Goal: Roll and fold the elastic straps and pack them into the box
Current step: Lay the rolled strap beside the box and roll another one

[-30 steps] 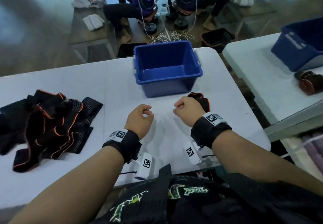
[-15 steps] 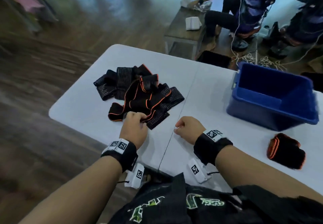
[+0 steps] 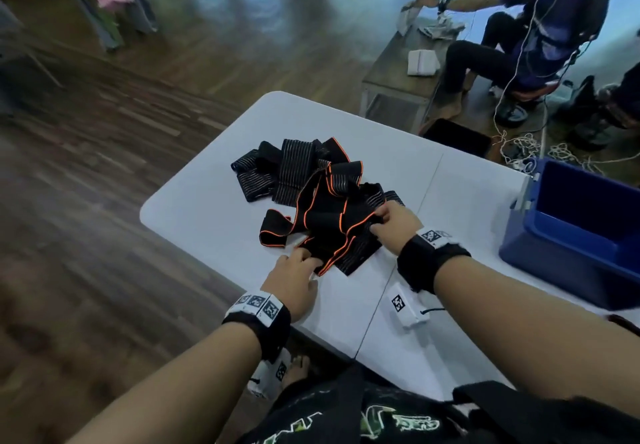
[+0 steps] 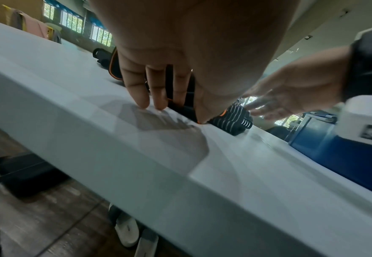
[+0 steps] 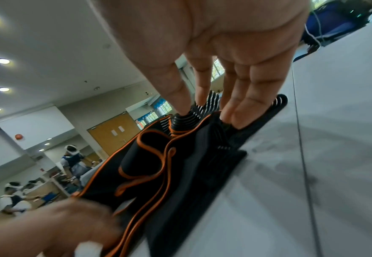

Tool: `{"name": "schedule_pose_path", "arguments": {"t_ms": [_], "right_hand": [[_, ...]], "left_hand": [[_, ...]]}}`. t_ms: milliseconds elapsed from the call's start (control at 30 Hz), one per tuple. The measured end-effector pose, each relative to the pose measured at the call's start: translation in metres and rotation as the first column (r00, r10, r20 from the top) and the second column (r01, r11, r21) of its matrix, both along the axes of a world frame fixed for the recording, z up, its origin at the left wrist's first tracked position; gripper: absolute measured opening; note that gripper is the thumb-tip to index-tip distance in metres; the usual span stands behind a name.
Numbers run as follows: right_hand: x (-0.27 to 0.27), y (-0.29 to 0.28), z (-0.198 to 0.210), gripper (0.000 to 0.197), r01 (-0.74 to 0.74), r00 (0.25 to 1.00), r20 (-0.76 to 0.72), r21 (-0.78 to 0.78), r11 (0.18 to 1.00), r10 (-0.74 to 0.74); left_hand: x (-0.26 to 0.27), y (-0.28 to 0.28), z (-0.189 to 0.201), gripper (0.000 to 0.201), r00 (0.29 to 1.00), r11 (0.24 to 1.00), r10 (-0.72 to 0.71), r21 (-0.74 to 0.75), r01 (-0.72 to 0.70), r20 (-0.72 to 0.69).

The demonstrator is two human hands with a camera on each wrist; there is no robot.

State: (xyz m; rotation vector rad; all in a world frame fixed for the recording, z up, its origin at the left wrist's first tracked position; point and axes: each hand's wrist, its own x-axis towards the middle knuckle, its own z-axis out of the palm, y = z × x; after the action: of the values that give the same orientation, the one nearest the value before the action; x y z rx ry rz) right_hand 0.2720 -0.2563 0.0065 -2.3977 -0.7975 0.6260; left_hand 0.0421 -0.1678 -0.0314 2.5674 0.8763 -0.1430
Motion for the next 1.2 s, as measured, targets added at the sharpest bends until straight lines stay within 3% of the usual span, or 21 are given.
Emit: {"name": "schedule_pose_path", "arguments": {"t_ms": [100,233,400,533,667,800,900,1033,1100,1200], "right_hand": [[0.021,0.021,0.006,0.032,0.070,0.997,0.040,0.013,0.997,-0.070],[0.034,0.039,0.005,0.035,0.002,1.000,0.013,-0.013,1.000,-0.002],[0.035,0.044,0.007,0.021,0.113,0.993,0.026,0.043,0.993,-0.114],[0.035,0.038,0.014,0.026,0.207,0.978,-0.019,0.148,0.967,-0.207],[0.040,0.022,0.018,0.033,0.239,0.970,-0.074,0.134,0.962,-0.231],[0.040,-0.003,0.023,0.020,0.270,0.959,-0.135,0.162,0.949,-0.250],[0.029,-0.023,0.033,0.014,0.319,0.941,-0.188,0.220,0.922,-0.280],[0.018,-0.042,0.038,0.022,0.379,0.918,-0.229,0.263,0.887,-0.324],[0.016,-0.047,0.036,0.027,0.418,0.895,-0.277,0.253,0.872,-0.349],[0.012,-0.047,0.037,0.015,0.476,0.858,-0.341,0.242,0.846,-0.385]], "left_hand": [[-0.009,0.002,-0.001,0.042,0.999,0.999,-0.035,-0.032,0.036,0.030],[-0.016,0.012,0.003,0.038,0.993,0.992,-0.099,-0.074,0.104,0.062],[-0.011,0.033,0.024,0.027,0.961,0.982,-0.120,-0.115,0.152,0.248],[0.021,0.055,0.048,0.016,0.901,0.973,-0.156,-0.093,0.210,0.404],[0.076,0.071,0.066,0.012,0.856,0.959,-0.231,-0.042,0.281,0.463],[0.131,0.084,0.059,0.018,0.868,0.944,-0.316,0.030,0.330,0.383],[0.158,0.097,0.047,0.028,0.912,0.931,-0.364,0.065,0.358,0.188],[0.180,0.118,0.048,0.025,0.893,0.884,-0.451,0.140,0.447,-0.004],[0.188,0.125,0.057,0.023,0.884,0.875,-0.467,0.153,0.458,0.023],[0.195,0.126,0.079,0.019,0.887,0.902,-0.429,0.131,0.411,0.169]]}}
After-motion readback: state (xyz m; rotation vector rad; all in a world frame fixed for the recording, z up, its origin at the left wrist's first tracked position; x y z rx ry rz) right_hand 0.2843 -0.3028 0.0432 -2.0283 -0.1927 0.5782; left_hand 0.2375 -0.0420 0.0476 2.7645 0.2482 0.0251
